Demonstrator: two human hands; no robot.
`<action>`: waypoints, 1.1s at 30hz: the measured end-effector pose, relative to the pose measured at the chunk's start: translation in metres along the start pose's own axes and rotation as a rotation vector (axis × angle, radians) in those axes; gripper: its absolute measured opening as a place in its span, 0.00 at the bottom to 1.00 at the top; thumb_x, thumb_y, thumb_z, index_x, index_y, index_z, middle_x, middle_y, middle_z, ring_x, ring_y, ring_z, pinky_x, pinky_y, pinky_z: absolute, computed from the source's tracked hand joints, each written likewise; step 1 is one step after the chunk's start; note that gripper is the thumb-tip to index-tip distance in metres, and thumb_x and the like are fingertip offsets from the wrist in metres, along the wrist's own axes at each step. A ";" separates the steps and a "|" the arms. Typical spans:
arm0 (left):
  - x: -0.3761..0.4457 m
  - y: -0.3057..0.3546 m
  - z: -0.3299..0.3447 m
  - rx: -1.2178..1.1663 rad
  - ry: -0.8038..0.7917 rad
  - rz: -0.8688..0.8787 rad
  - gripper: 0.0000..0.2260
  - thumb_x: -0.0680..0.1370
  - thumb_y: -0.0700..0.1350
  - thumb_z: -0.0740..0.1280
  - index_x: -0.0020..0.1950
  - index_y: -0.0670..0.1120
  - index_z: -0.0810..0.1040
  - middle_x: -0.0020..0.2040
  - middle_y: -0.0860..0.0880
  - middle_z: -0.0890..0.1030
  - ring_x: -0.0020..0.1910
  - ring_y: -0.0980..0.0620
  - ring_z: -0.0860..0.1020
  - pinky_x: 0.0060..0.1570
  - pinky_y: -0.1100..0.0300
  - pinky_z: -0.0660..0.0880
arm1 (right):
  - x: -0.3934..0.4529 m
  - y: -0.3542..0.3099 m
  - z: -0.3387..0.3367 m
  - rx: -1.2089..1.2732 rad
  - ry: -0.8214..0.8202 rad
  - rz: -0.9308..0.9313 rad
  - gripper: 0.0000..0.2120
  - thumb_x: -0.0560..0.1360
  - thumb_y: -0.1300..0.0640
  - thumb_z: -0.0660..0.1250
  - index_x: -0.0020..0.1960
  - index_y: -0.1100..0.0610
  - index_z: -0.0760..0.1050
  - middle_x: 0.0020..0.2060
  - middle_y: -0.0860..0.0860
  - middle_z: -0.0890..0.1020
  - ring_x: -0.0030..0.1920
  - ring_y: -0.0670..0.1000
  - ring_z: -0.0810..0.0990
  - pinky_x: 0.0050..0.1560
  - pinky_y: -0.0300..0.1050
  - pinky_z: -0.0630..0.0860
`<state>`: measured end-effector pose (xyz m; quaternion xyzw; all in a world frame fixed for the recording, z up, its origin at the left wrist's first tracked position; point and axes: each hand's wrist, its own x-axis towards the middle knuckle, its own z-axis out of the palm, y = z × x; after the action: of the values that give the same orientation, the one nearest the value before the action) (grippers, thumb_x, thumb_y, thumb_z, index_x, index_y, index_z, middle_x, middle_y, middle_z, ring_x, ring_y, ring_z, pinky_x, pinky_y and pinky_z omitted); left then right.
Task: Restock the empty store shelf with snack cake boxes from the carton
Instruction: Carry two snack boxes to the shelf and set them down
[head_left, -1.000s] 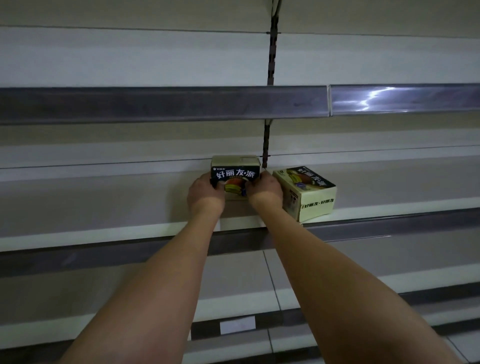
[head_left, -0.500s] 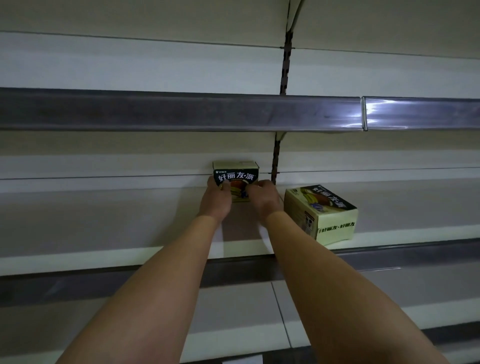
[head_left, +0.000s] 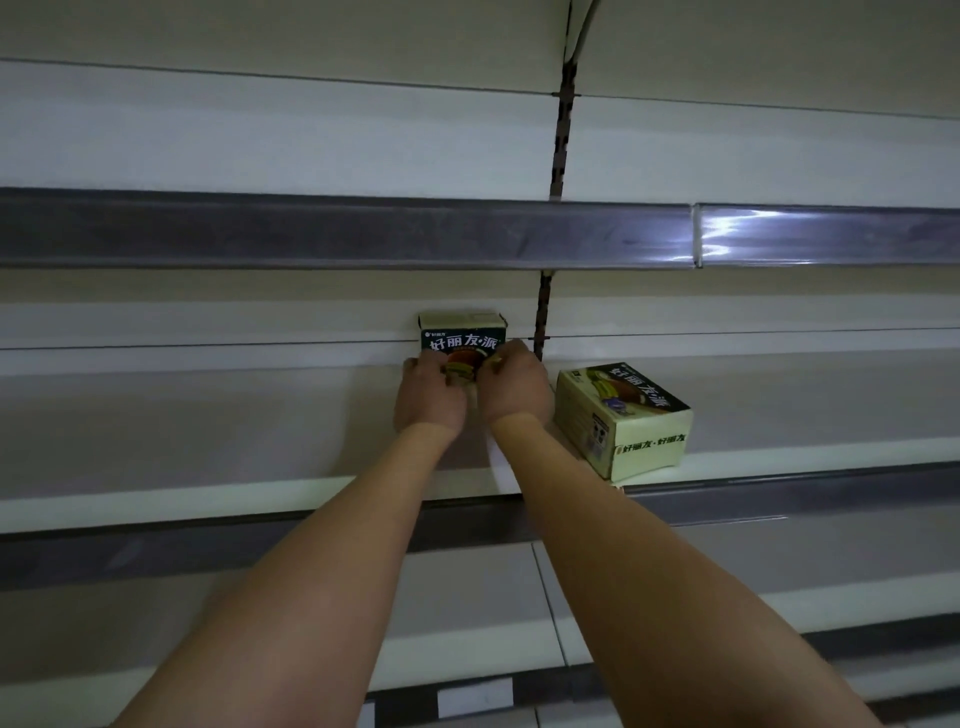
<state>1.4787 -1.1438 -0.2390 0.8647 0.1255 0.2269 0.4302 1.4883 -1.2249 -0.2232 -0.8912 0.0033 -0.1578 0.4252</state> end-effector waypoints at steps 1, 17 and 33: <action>-0.005 0.008 0.004 -0.025 -0.042 -0.004 0.12 0.80 0.39 0.57 0.63 0.42 0.73 0.61 0.41 0.74 0.57 0.42 0.75 0.51 0.56 0.70 | -0.003 -0.002 -0.007 0.002 0.046 -0.032 0.11 0.79 0.59 0.59 0.60 0.58 0.73 0.57 0.56 0.79 0.55 0.57 0.78 0.43 0.42 0.69; -0.057 0.071 0.056 -0.281 -0.544 -0.143 0.28 0.83 0.50 0.55 0.78 0.57 0.43 0.79 0.49 0.51 0.76 0.44 0.55 0.73 0.47 0.55 | -0.045 0.074 -0.110 0.399 0.376 0.490 0.33 0.77 0.49 0.67 0.74 0.62 0.57 0.70 0.57 0.67 0.67 0.58 0.70 0.61 0.49 0.70; -0.036 0.011 0.007 -0.045 -0.053 -0.106 0.12 0.73 0.36 0.68 0.55 0.46 0.72 0.53 0.46 0.79 0.52 0.45 0.77 0.50 0.55 0.73 | -0.022 0.023 -0.069 0.123 -0.091 0.058 0.43 0.73 0.73 0.62 0.79 0.50 0.45 0.78 0.55 0.47 0.75 0.57 0.59 0.70 0.49 0.66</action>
<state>1.4512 -1.1703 -0.2437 0.8527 0.1546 0.1838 0.4640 1.4505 -1.2893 -0.2063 -0.8693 0.0004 -0.1047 0.4831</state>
